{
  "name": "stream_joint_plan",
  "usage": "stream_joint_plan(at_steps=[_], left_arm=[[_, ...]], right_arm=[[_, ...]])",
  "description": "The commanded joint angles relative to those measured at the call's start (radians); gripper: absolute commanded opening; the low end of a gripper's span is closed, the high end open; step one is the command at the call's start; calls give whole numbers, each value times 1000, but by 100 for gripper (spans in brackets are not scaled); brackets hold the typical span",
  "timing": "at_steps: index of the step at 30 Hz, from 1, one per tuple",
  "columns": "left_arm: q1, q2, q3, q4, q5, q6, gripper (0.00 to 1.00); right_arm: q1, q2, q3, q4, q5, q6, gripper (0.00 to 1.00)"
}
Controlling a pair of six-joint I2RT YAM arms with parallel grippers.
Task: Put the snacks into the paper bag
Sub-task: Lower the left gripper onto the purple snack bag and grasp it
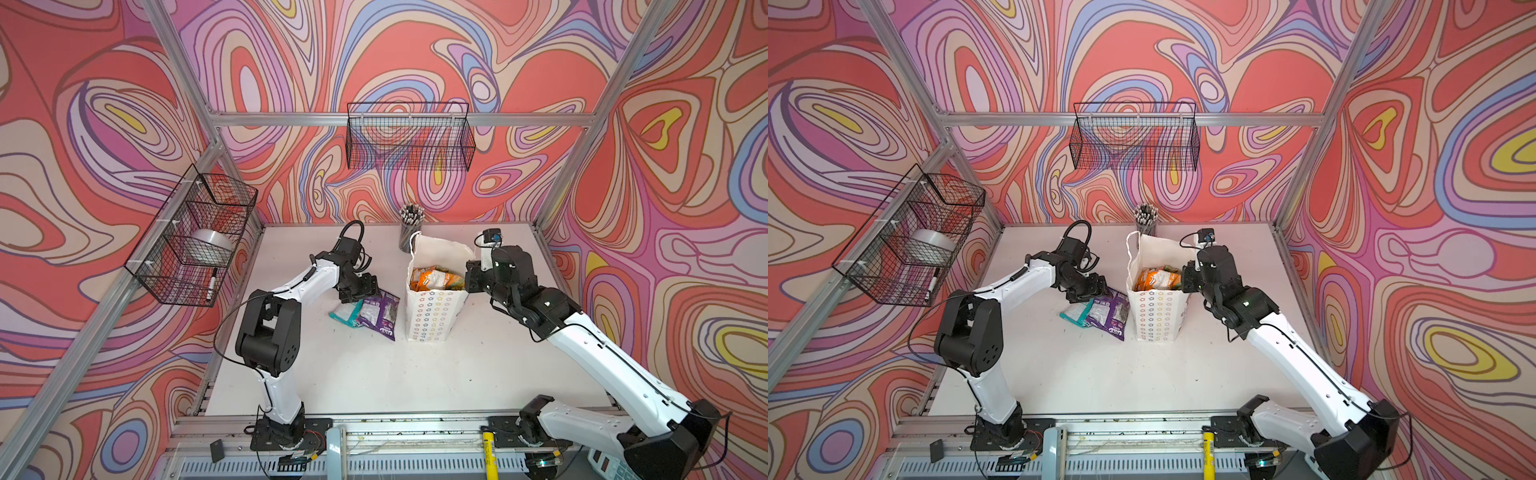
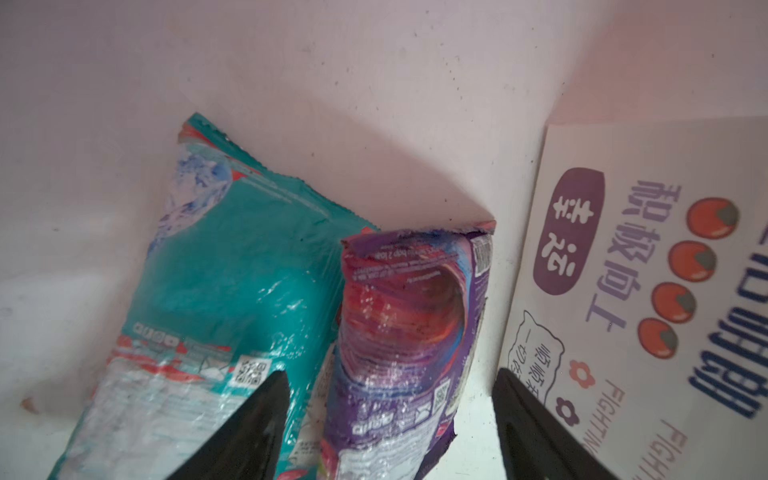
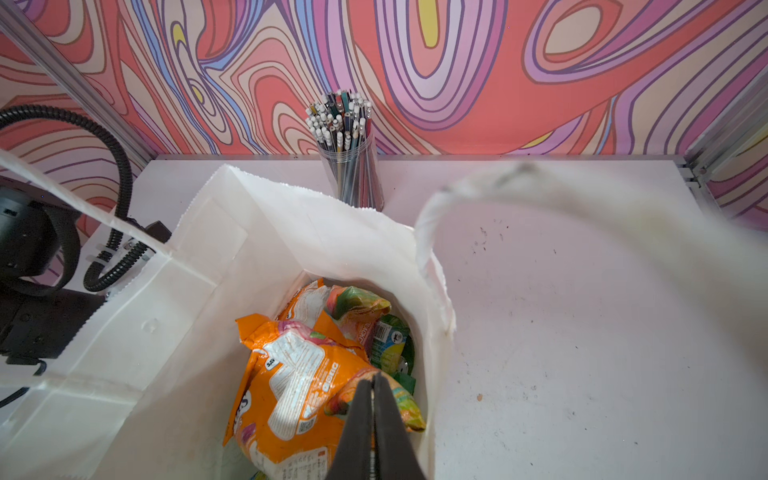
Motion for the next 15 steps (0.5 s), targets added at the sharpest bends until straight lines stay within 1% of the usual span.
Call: stream_joint_plan(at_steps=[1, 8, 11, 15], left_arm=[[-1, 32, 38, -22, 55, 26, 77], [-11, 74, 51, -29, 69, 27, 75], [-17, 90, 61, -31, 68, 18, 70], [-26, 109, 79, -32, 56, 6, 56]], right_arm=[[5, -16, -16, -6, 8, -4, 0], [5, -14, -16, -4, 5, -3, 0], [5, -10, -16, -4, 11, -3, 0], [5, -6, -14, -4, 7, -3, 0]])
